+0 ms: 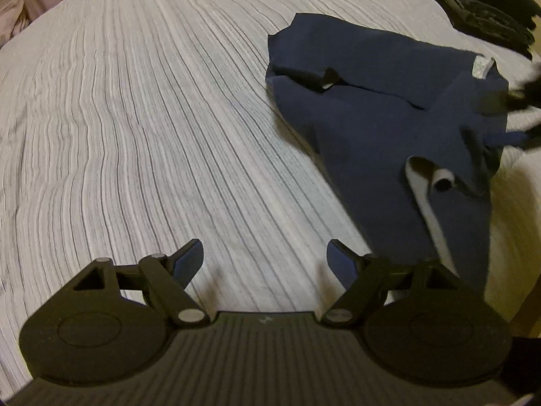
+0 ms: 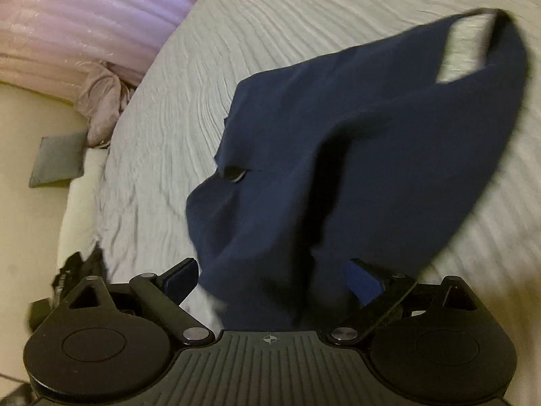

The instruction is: Fold clothes

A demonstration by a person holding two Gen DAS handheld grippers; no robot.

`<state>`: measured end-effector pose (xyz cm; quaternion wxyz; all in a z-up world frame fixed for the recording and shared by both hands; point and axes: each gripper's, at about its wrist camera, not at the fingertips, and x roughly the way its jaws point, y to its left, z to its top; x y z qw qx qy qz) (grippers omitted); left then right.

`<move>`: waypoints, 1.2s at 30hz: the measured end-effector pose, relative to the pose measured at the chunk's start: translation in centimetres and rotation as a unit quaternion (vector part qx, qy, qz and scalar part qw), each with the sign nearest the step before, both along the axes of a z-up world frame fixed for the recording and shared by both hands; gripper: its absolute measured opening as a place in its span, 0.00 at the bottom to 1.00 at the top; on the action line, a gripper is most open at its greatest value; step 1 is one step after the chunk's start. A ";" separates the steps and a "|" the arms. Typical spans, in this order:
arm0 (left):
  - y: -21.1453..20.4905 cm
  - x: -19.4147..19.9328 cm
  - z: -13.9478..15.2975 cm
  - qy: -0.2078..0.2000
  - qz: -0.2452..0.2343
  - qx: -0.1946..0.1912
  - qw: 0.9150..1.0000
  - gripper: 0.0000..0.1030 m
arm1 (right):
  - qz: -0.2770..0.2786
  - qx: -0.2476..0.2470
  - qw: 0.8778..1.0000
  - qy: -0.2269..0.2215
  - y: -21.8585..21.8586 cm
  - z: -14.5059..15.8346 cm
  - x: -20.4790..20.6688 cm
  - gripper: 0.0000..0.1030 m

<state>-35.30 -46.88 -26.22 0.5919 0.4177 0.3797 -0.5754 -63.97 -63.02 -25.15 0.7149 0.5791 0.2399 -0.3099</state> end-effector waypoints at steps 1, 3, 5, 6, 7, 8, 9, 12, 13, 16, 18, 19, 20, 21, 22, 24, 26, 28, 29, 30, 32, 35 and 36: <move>0.0 0.2 -0.1 -0.001 -0.005 -0.001 1.000 0.75 | 0.000 -0.009 1.000 0.001 -0.4 -0.8 0.8 0.85; -0.1 0.8 -0.3 0.005 -0.012 -0.005 1.000 0.75 | -0.001 0.020 1.000 -0.010 -0.5 -2.0 1.6 0.06; -0.3 1.2 -0.5 0.015 -0.020 -0.011 1.000 0.75 | -0.003 0.029 0.999 -0.020 0.1 -1.2 1.3 0.04; -0.5 1.4 -0.6 0.022 -0.024 -0.014 0.999 0.75 | 0.006 0.019 1.000 -0.013 0.4 0.1 0.7 0.04; -0.8 1.5 -0.7 0.030 -0.029 -0.017 0.999 0.75 | 0.015 0.008 1.000 -0.001 0.7 1.4 0.0 0.04; -1.0 1.7 -0.8 0.039 -0.034 -0.020 0.998 0.75 | 0.020 0.001 1.000 0.012 1.1 2.8 -1.2 0.04; -1.4 1.8 -0.9 0.048 -0.039 -0.022 0.998 0.75 | 0.019 -0.003 0.999 0.028 1.5 4.3 -3.0 0.04; -2.9 1.7 -1.6 0.078 -0.057 -0.028 0.995 0.75 | -0.001 -0.014 0.994 0.111 3.1 7.6 -10.0 0.04; -3.4 1.5 -1.9 0.087 -0.064 -0.030 0.994 0.75 | -0.014 -0.015 0.989 0.145 3.7 8.4 -12.7 0.04; -5.3 0.9 -3.0 0.108 -0.084 -0.033 0.990 0.75 | -0.066 -0.008 0.969 0.236 5.4 9.3 -19.8 0.03; -6.6 0.5 -3.9 0.132 -0.087 -0.029 0.987 0.75 | -0.083 -0.007 0.960 0.269 6.2 8.9 -21.3 0.03; -7.2 0.3 -4.3 0.151 -0.085 -0.025 0.985 0.75 | -0.085 -0.007 0.957 0.277 6.6 8.4 -21.5 0.03; -7.8 0.1 -4.7 0.175 -0.082 -0.021 0.981 0.75 | -0.086 -0.004 0.956 0.280 6.8 7.8 -21.6 0.03; -8.2 -0.1 -4.9 0.195 -0.081 -0.019 0.977 0.75 | -0.086 -0.001 0.957 0.279 6.7 7.1 -21.6 0.03; -8.5 -0.4 -4.9 0.212 -0.083 -0.019 0.974 0.75 | -0.085 0.003 0.957 0.277 6.7 6.4 -21.4 0.03; -8.5 -1.0 -4.8 0.231 -0.090 -0.020 0.969 0.75 | -0.079 0.007 0.958 0.274 6.6 5.3 -21.0 0.03; -7.8 -1.3 -4.4 0.236 -0.098 -0.018 0.967 0.75 | -0.071 0.007 0.960 0.271 6.5 4.8 -20.8 0.03; -6.6 -1.2 -3.9 0.247 -0.103 -0.010 0.963 0.75 | -0.063 0.006 0.962 0.266 6.1 4.7 -21.0 0.03; -6.0 -1.1 -3.7 0.258 -0.105 -0.006 0.960 0.75 | -0.060 0.005 0.963 0.264 5.9 4.7 -21.2 0.03; -5.6 -1.2 -3.6 0.267 -0.105 -0.003 0.958 0.75 | -0.058 0.003 0.963 0.262 5.6 4.7 -21.4 0.03; -5.2 -1.8 -3.9 0.284 -0.101 -0.001 0.953 0.75 | -0.054 0.002 0.964 0.261 5.1 4.5 -21.5 0.03; -4.5 -2.8 -4.4 0.310 -0.095 0.003 0.946 0.75 | -0.046 0.000 0.964 0.260 4.4 4.2 -21.4 0.04; -4.5 -3.2 -4.5 0.314 -0.095 0.003 0.945 0.75 | -0.045 0.001 0.964 0.260 4.2 4.0 -21.3 0.04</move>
